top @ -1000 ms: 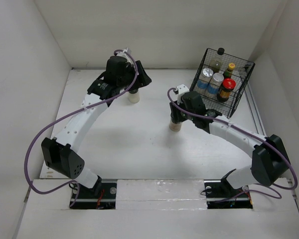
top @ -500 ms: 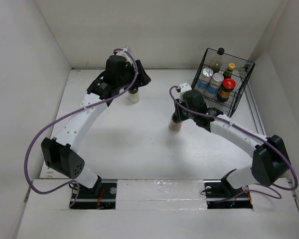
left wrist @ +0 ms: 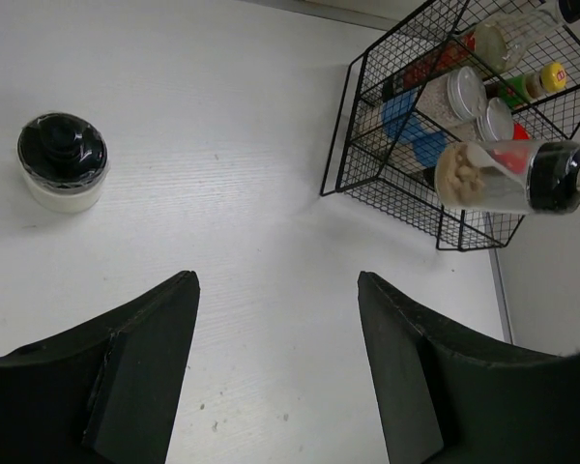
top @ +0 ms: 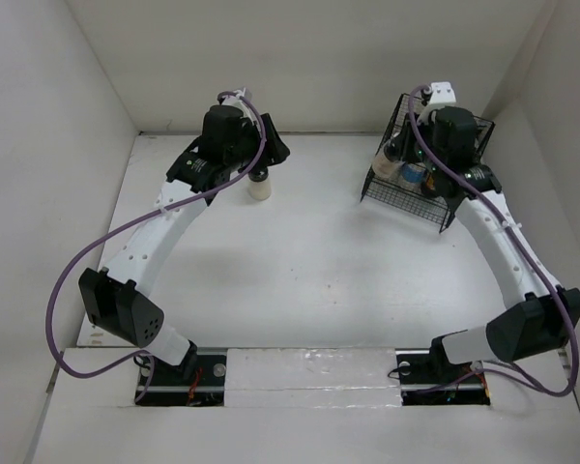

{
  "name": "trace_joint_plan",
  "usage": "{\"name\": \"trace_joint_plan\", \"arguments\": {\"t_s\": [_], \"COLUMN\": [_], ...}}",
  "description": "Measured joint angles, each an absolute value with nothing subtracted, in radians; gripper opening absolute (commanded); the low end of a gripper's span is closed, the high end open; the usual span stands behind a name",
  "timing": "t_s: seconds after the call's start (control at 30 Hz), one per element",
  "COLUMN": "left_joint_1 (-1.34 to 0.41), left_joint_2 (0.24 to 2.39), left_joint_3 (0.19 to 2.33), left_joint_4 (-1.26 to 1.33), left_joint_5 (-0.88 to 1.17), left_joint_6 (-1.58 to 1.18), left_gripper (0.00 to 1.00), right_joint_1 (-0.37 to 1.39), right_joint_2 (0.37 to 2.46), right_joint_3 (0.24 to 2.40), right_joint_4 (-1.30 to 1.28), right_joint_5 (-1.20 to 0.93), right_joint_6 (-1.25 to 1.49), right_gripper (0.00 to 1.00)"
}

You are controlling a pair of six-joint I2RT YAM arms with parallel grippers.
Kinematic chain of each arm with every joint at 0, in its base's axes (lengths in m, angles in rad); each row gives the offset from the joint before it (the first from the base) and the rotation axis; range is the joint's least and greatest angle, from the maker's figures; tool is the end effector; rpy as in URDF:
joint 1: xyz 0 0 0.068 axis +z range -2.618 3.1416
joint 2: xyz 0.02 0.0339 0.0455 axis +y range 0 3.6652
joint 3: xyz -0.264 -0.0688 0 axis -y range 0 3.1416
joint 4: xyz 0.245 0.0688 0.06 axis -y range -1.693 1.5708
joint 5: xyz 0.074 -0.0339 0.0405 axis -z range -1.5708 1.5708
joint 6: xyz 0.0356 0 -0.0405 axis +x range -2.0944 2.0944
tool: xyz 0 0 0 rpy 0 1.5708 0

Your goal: Organize the condiment bottles

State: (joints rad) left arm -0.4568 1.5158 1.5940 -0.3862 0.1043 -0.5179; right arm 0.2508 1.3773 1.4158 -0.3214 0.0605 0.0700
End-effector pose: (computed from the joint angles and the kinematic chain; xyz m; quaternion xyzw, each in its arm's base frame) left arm 0.3119 -0.1574 0.4229 0.0061 0.8067 -0.3132 0.5011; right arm 0.3075 0.0766 0.4114 -0.0541 0.7977 0.0720 0.5962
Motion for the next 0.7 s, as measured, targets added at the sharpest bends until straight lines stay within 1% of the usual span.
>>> {"name": "trace_joint_plan", "arguments": {"t_s": [0.13,0.3,0.53,0.6,0.7], "left_joint_1": [-0.457,-0.457,-0.457,-0.457,-0.457], "left_joint_2": [1.516,1.515,1.512,1.509,1.506], "left_joint_3": [1.594,1.594,1.587,1.583,1.582], "left_joint_4": [-0.385,-0.385,-0.383,-0.384,-0.384], "left_joint_5": [0.104,0.104,0.097,0.096,0.096], "left_joint_6": [-0.515,-0.513,-0.513,-0.513,-0.512], "left_gripper": [0.62,0.62,0.62,0.62,0.62], "right_joint_1": [0.177,0.121,0.107,0.106,0.11], "right_joint_2": [1.457,1.565,1.621,1.623,1.638], "right_joint_3": [1.471,1.485,1.475,1.464,1.45], "right_joint_4": [-0.315,-0.316,-0.329,-0.328,-0.324], "right_joint_5": [0.017,-0.015,-0.023,-0.025,-0.024], "right_joint_6": [0.067,0.055,0.019,0.014,0.01], "right_gripper": [0.02,0.02,0.02,0.05,0.06]}}
